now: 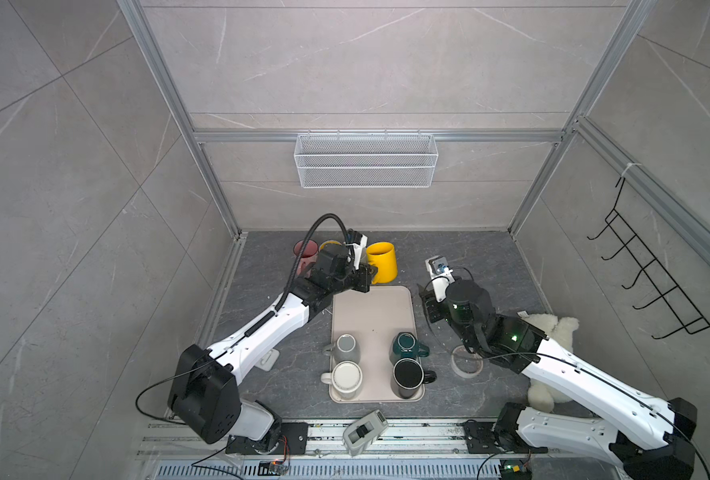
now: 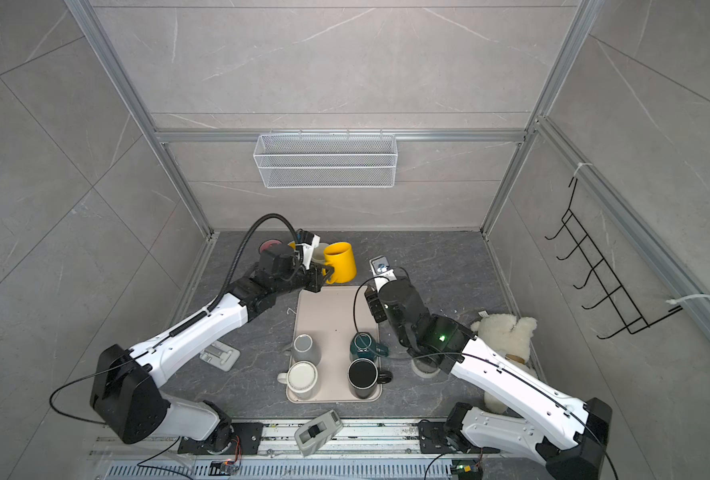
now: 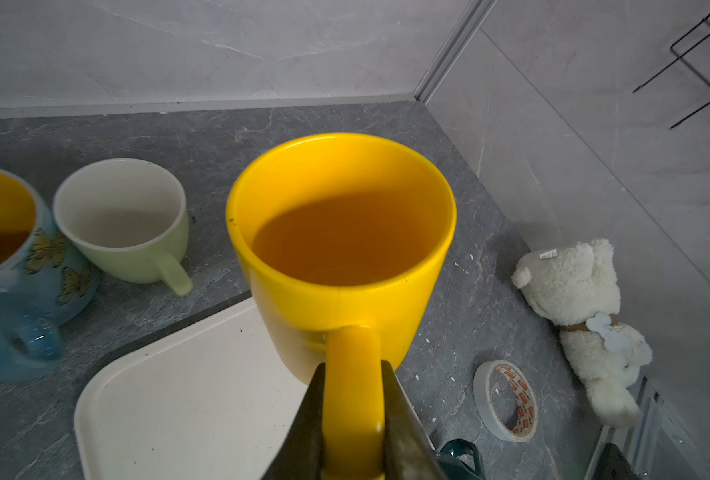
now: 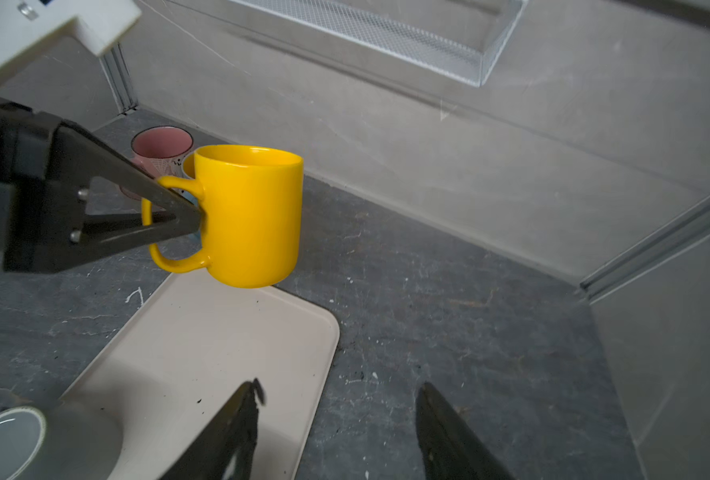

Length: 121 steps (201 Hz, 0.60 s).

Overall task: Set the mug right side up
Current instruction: 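Carry the yellow mug beyond the tray with the left gripper while the right withdraws, then lower the yellow mug upright beside the light green mug with the left gripper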

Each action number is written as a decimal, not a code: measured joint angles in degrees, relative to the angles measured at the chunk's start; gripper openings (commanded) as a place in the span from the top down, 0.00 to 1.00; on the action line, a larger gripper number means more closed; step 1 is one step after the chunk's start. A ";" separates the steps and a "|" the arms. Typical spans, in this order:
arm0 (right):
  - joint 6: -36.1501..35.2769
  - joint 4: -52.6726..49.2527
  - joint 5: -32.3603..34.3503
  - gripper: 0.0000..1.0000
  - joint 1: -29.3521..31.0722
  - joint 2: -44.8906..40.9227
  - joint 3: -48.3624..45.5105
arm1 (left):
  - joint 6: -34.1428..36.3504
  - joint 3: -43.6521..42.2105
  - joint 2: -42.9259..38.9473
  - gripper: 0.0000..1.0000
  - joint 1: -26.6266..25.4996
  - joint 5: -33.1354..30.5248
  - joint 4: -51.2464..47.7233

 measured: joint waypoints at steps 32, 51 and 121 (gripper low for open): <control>8.72 -4.72 -17.33 0.38 -9.42 2.95 0.92 | 2.23 2.97 7.93 1.00 -2.78 -4.46 3.23; 13.73 -4.33 -28.68 0.39 -16.83 4.07 -0.37 | 3.32 3.89 12.13 1.00 -3.43 -7.78 6.80; 26.10 3.39 -56.13 0.40 -33.00 4.24 -7.85 | 7.13 6.47 26.62 1.00 -4.48 -18.88 23.52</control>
